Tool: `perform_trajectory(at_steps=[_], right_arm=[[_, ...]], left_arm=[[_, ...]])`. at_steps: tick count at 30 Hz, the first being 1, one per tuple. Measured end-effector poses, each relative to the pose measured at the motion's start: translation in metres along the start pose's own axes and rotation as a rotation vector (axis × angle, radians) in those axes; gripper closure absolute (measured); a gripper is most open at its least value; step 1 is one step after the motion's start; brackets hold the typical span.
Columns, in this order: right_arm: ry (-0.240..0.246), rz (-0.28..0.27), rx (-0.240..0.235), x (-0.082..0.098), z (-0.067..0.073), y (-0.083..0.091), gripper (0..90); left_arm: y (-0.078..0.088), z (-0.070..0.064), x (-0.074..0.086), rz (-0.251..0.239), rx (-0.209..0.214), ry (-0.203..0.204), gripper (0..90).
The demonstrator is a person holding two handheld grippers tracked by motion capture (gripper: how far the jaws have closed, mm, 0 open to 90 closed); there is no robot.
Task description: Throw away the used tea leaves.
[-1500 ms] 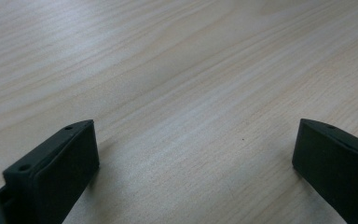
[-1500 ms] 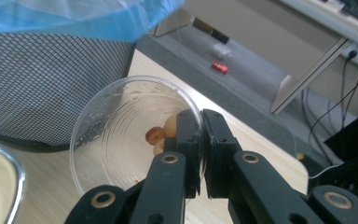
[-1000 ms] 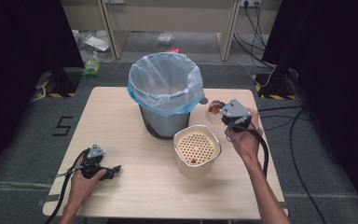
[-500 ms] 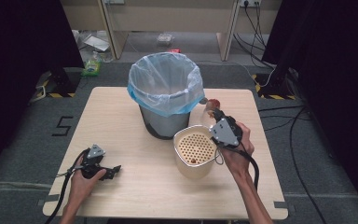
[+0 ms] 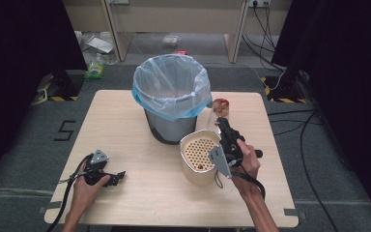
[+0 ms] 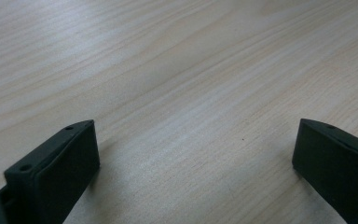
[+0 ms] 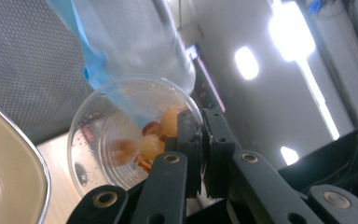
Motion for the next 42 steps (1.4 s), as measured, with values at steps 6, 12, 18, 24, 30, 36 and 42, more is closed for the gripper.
perform_trajectory(at_steps=[6,12,18,24,30,36,42], right_arm=[[0.023,0.005,0.0,0.003,0.007,-0.002,87.6],[0.043,-0.005,0.006,0.002,0.014,-0.003,87.6],[0.074,-0.009,0.007,0.001,0.023,-0.001,87.6],[0.101,-0.056,0.053,-0.005,0.019,0.005,87.7],[0.128,-0.062,0.077,-0.006,0.016,0.005,87.7],[0.13,-0.053,0.061,-0.006,0.021,0.003,87.8],[0.131,-0.059,0.059,-0.011,0.019,0.004,87.7]], left_arm=[[0.0,0.0,0.0,0.001,0.001,0.001,0.0],[0.0,0.0,0.0,0.001,0.001,0.001,0.0],[0.0,0.0,0.0,0.001,0.001,0.001,0.0],[0.0,0.0,0.0,0.001,0.001,0.001,0.0],[0.0,0.0,0.0,0.0,0.001,0.001,0.0],[0.0,0.0,0.0,0.0,0.0,0.0,0.0],[0.0,0.0,0.0,-0.001,0.0,0.001,0.0]])
Point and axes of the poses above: each handheld gripper's, and its own axes: y roughly backward along the jaws, x roughly out of its underside, z roughly to its left, the point moved 8 cm from there along -y, roughly forward along the jaws, and after that the axes turned 7 degrees about -y, right-handed, at the moved point
